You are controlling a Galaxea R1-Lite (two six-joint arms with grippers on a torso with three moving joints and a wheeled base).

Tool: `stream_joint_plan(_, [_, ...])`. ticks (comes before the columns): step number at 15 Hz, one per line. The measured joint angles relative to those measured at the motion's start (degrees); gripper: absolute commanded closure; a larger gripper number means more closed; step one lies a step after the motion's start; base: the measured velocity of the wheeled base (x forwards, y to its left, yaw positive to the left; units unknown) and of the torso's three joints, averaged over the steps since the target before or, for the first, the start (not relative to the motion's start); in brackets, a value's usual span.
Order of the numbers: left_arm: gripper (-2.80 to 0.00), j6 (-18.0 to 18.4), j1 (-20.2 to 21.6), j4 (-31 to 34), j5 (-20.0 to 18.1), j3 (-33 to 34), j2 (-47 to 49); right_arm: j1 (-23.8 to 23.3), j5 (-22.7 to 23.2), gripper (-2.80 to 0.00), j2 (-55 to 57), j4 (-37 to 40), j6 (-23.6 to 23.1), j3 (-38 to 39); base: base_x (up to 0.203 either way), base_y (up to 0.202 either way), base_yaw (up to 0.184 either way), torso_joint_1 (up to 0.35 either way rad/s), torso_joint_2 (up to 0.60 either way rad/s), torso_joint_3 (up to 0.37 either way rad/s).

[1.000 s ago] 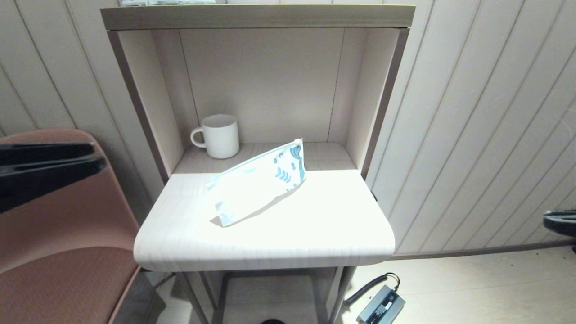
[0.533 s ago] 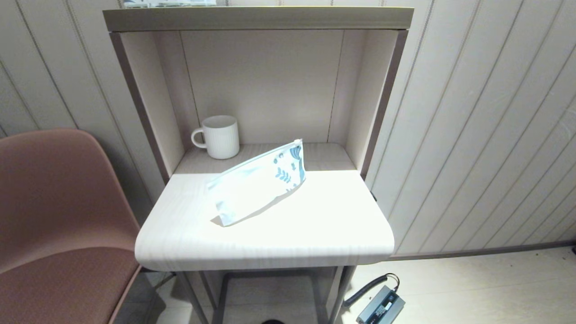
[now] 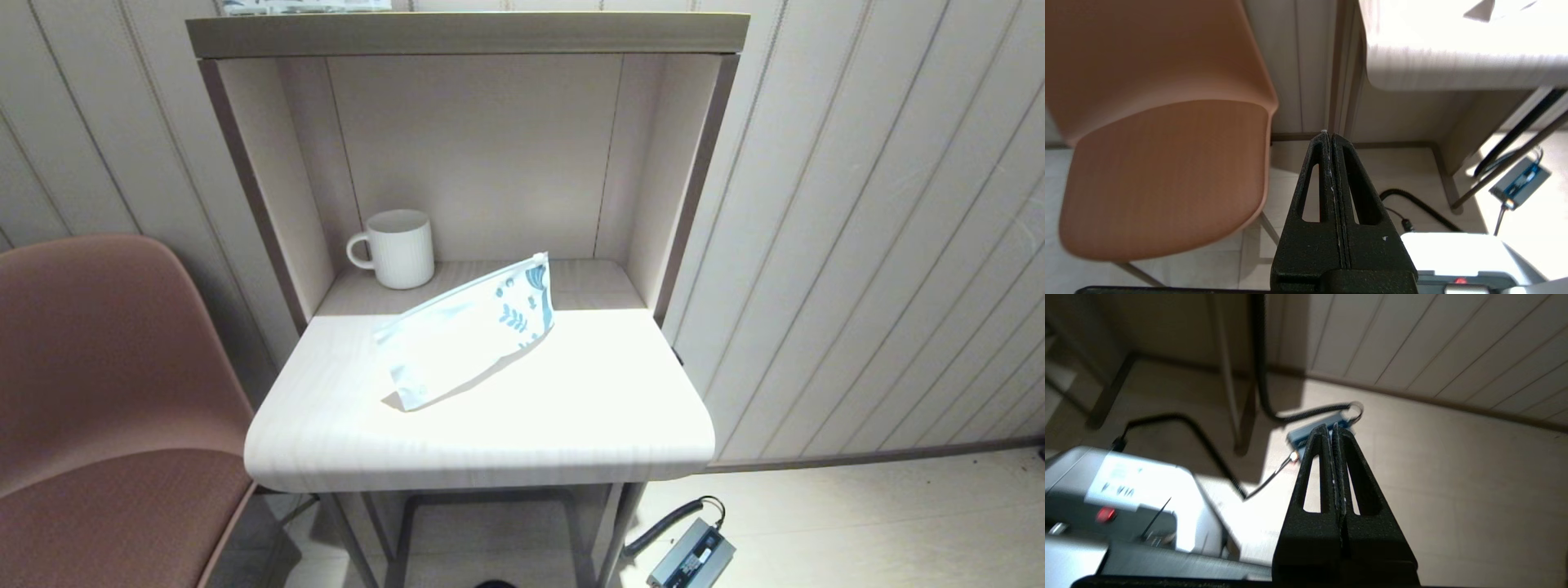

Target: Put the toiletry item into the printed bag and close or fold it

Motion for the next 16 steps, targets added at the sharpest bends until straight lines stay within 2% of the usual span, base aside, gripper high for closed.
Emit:
stream_joint_plan(2, [0.0, 1.19, 0.42, -2.96, -1.75, 6.86, -3.27, 0.12, -1.49, 0.0, -2.63, -7.08, -0.06, 3.7, 0.0, 0.0, 0.0, 0.0, 0.0, 0.0])
stream_joint_plan(5, [0.0, 2.03, 0.1, -7.98, -3.78, 18.7, -9.67, 0.97, -1.99, 0.0, -9.52, -8.39, 0.0, 5.28, 0.0, 0.0, 0.0, 0.0, 0.0, 0.0])
stream_joint_plan(7, [0.0, 2.38, 0.01, -16.39, -5.7, 25.38, -11.78, 1.16, -2.1, 0.0, -11.86, -8.47, 1.61, 5.73, 0.0, 0.0, 0.0, 0.0, 0.0, 0.0])
stream_joint_plan(8, [0.0, 3.22, -0.02, -20.67, -7.81, 27.37, -12.42, 1.27, -2.23, 0.0, -12.53, -8.49, 2.73, 5.96, 0.0, 0.0, 0.0, 0.0, 0.0, 0.0])
stream_joint_plan(9, [0.0, 4.43, -0.05, -23.19, -8.21, 28.85, -12.85, 1.3, -2.64, 0.0, -12.97, -8.95, 3.52, 6.48, 0.0, 0.0, 0.0, 0.0, 0.0, 0.0])
stream_joint_plan(11, [0.0, 9.69, -0.1, -27.74, -5.28, 32.27, -13.27, 1.3, -3.24, 0.0, -13.45, -12.56, 4.9, 8.23, 0.0, 0.0, 0.0, 0.0, 0.0, 0.0])
stream_joint_plan(12, [0.0, 9.88, -0.1, -31.15, -3.94, 34.21, -13.3, 1.3, -3.38, 0.0, -13.55, -13.15, 6.27, 8.62, 0.0, 0.0, 0.0, 0.0, 0.0, 0.0])
stream_joint_plan(14, [0.0, 5.2, -0.16, -34.12, -2.34, 36.18, -13.35, 1.3, -4.02, 0.0, -13.63, -13.23, 8.9, 8.92, 0.0, 0.0, 0.0, 0.0, 0.0, 0.0])
stream_joint_plan(16, [0.0, 0.64, -0.23, -35.29, -0.26, 36.73, -13.38, 1.3, -4.74, 0.0, -13.67, -13.21, 9.42, 8.99, 0.0, 0.0, 0.0, 0.0, 0.0, 0.0])
